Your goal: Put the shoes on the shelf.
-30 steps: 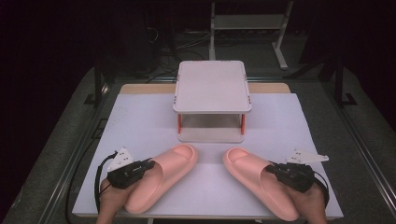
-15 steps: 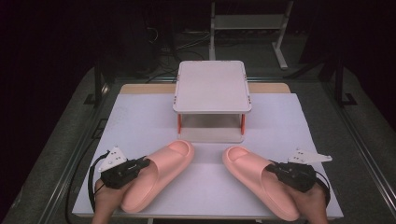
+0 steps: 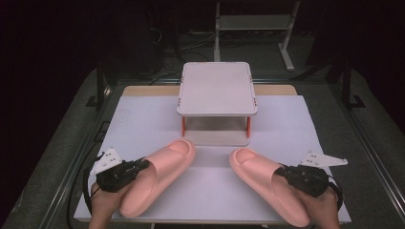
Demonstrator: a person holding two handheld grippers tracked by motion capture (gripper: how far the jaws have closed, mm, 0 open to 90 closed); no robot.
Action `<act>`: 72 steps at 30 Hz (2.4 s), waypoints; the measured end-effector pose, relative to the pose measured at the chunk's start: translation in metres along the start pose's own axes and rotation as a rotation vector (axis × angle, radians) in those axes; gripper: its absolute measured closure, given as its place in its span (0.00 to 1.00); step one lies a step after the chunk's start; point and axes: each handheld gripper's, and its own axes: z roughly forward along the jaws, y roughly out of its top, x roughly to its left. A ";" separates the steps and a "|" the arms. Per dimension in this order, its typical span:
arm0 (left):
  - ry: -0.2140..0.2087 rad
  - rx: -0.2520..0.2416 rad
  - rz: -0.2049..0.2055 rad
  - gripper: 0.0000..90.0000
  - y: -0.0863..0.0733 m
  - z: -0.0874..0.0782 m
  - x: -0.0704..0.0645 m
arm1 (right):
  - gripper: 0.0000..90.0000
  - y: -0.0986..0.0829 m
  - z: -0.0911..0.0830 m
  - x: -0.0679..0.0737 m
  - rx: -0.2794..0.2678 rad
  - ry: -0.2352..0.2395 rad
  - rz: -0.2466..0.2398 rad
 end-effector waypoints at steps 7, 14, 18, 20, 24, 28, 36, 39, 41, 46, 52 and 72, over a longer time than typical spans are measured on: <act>-0.006 0.011 0.041 0.94 0.023 0.003 -0.001 | 0.92 0.016 -0.013 -0.001 0.021 0.019 -0.021; -0.015 -0.002 0.091 0.94 0.053 0.001 0.000 | 0.92 0.041 -0.027 0.002 0.022 0.046 -0.047; -0.017 -0.015 0.121 0.94 0.076 0.001 0.004 | 0.92 0.060 -0.033 0.005 0.017 0.062 -0.075; -0.017 -0.016 0.129 0.94 0.081 0.001 0.005 | 0.92 0.064 -0.033 0.004 0.014 0.062 -0.081; -0.011 -0.019 0.147 0.94 0.102 0.004 0.011 | 0.92 0.079 -0.033 0.002 -0.003 0.081 -0.090; -0.009 -0.025 0.146 0.94 0.115 0.008 0.017 | 0.92 0.092 -0.032 0.000 -0.019 0.093 -0.105; 0.007 -0.039 0.141 0.94 0.135 0.013 0.027 | 0.92 0.120 -0.030 -0.003 -0.040 0.123 -0.137; 0.017 -0.033 0.143 0.94 0.142 0.016 0.031 | 0.92 0.127 -0.028 -0.005 -0.035 0.132 -0.146; 0.020 -0.028 0.145 0.94 0.147 0.018 0.034 | 0.92 0.131 -0.026 -0.006 -0.035 0.139 -0.150; 0.025 -0.016 0.146 0.93 0.159 0.027 0.040 | 0.92 0.145 -0.018 -0.013 -0.021 0.156 -0.159; 0.027 0.001 0.148 0.93 0.168 0.038 0.043 | 0.92 0.155 -0.012 -0.018 -0.018 0.164 -0.163; 0.040 0.016 0.127 0.94 0.199 0.069 0.061 | 0.92 0.183 0.007 -0.036 0.009 0.164 -0.168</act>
